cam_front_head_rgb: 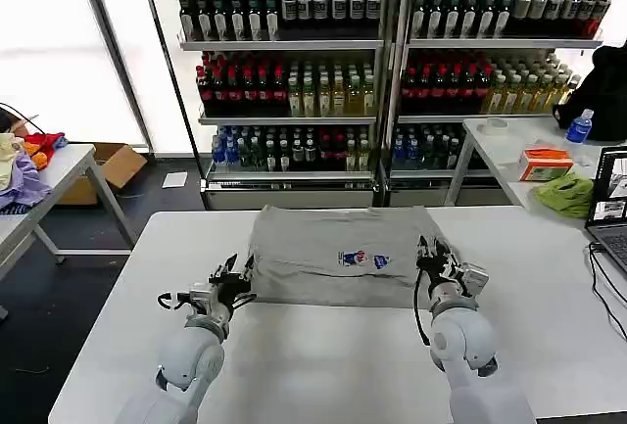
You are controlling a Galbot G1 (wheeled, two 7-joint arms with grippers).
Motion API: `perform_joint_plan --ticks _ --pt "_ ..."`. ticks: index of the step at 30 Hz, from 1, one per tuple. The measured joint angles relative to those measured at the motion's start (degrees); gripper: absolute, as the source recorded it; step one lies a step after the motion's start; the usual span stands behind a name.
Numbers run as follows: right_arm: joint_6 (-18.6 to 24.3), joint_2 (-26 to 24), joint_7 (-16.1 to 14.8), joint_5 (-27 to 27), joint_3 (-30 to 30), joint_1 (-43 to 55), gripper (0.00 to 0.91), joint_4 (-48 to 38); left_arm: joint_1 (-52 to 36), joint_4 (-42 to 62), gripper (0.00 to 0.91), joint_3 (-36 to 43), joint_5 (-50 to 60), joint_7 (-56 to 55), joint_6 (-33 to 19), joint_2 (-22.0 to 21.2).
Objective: Fold and organize the clothes.
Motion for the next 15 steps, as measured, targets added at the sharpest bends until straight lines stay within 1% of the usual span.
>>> perform_joint_plan --ticks 6,15 --pt "-1.1 -0.7 1.8 0.3 0.6 -1.8 0.907 2.1 1.3 -1.6 0.907 -0.4 0.0 -0.3 0.9 0.4" --pt "-3.5 -2.7 4.3 -0.2 3.0 -7.6 0.907 6.7 2.7 -3.2 0.907 -0.5 0.4 -0.4 1.9 0.4"
